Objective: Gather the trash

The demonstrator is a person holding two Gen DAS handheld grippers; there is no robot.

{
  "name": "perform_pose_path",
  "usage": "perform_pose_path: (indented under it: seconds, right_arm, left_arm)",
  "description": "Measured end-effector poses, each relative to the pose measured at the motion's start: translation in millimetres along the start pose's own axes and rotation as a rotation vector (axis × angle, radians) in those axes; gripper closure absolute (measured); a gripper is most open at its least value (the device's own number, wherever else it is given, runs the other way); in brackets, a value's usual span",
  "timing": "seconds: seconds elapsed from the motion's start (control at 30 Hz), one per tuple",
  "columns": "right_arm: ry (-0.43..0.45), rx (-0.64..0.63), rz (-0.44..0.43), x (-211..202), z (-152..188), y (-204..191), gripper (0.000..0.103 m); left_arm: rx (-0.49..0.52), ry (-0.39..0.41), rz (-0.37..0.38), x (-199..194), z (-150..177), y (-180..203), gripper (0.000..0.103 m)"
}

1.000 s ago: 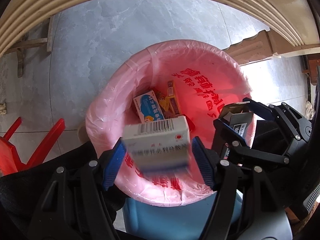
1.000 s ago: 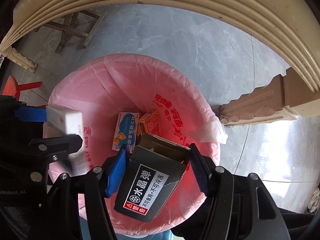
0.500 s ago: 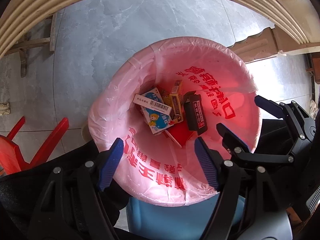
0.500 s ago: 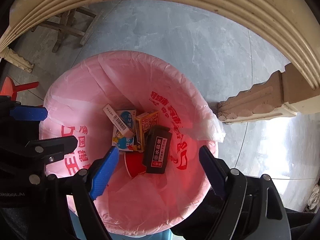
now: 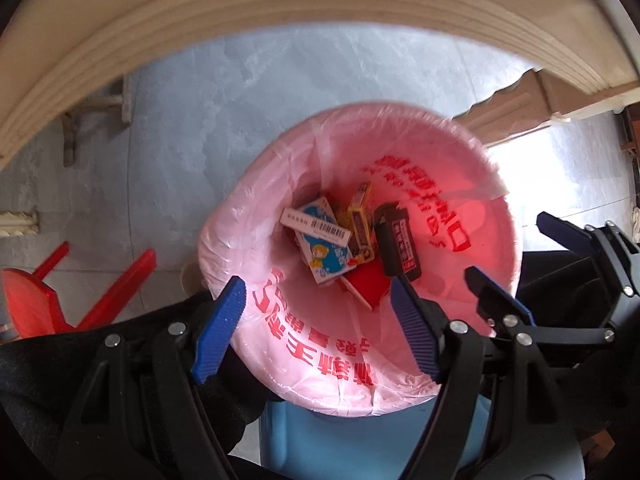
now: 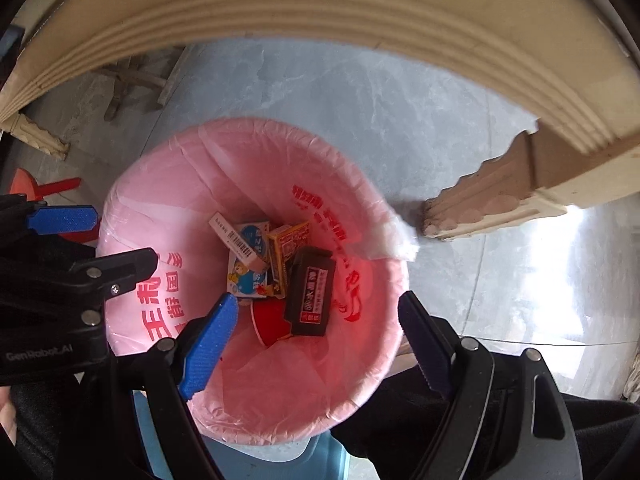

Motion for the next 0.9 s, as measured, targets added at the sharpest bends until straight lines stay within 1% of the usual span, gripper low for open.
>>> perform_pose_path:
  seconds: [0.03, 0.1, 0.27, 0.37, 0.43, 0.47, 0.5, 0.53, 0.57, 0.67, 0.73, 0.77, 0.8, 0.87, 0.9]
  right_arm:
    - [0.019, -0.001, 0.033, -8, -1, 3, 0.023]
    - [0.069, 0.001, 0.068, -25, -2, 5, 0.023]
    - [0.174, 0.06, 0.079, -70, -7, 15, 0.023]
    - [0.262, 0.08, 0.106, -103, -10, 21, 0.022]
    - [0.316, 0.085, 0.133, -123, -12, 23, 0.017]
    - [0.352, 0.088, 0.132, -136, -13, 23, 0.013]
    - [0.382, 0.095, 0.127, -148, -14, 23, 0.013]
    - [0.416, 0.106, 0.125, -162, -15, 23, 0.013]
    - [0.44, 0.114, 0.125, -173, -16, 24, 0.013]
    - [0.519, 0.134, 0.135, -208, -17, 28, 0.013]
    - [0.565, 0.146, 0.14, -229, -18, 31, 0.012]
    - [0.592, 0.155, 0.149, -242, -18, 33, 0.008]
    - [0.614, 0.159, 0.153, -253, -18, 34, 0.007]
    - [0.655, 0.164, 0.152, -275, -19, 37, 0.007]
    - [0.677, 0.166, 0.155, -285, -20, 38, 0.007]
  left_arm:
    - [0.006, 0.024, -0.006, -7, -1, 1, 0.03]
    - [0.008, 0.072, -0.007, -23, -3, 5, 0.03]
    - [-0.03, 0.196, 0.008, -69, -6, 10, 0.03]
    - [-0.047, 0.274, 0.004, -100, -8, 15, 0.03]
    - [-0.05, 0.33, -0.018, -123, -8, 19, 0.03]
    - [-0.051, 0.353, -0.028, -133, -8, 22, 0.03]
    - [-0.052, 0.384, -0.037, -145, -8, 25, 0.029]
    - [-0.051, 0.412, -0.046, -157, -9, 28, 0.025]
    - [-0.05, 0.446, -0.067, -170, -9, 31, 0.022]
    - [-0.042, 0.548, -0.111, -208, -7, 39, 0.02]
    - [-0.045, 0.598, -0.127, -233, -4, 44, 0.016]
    - [-0.049, 0.618, -0.13, -243, -3, 46, 0.016]
    - [-0.055, 0.644, -0.136, -255, -1, 48, 0.015]
    - [-0.068, 0.685, -0.151, -275, 3, 49, 0.007]
    - [-0.072, 0.705, -0.152, -284, 5, 50, 0.007]
Point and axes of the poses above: each gripper's, at about its wrist camera, not at the fingertips, and x roughly the way its jaws point, y to its right, z to its underside, the point moved 8 cm from there along x, roughly the way its jaws point, and after that the axes turned 3 degrees about y, right-handed, at the moved point
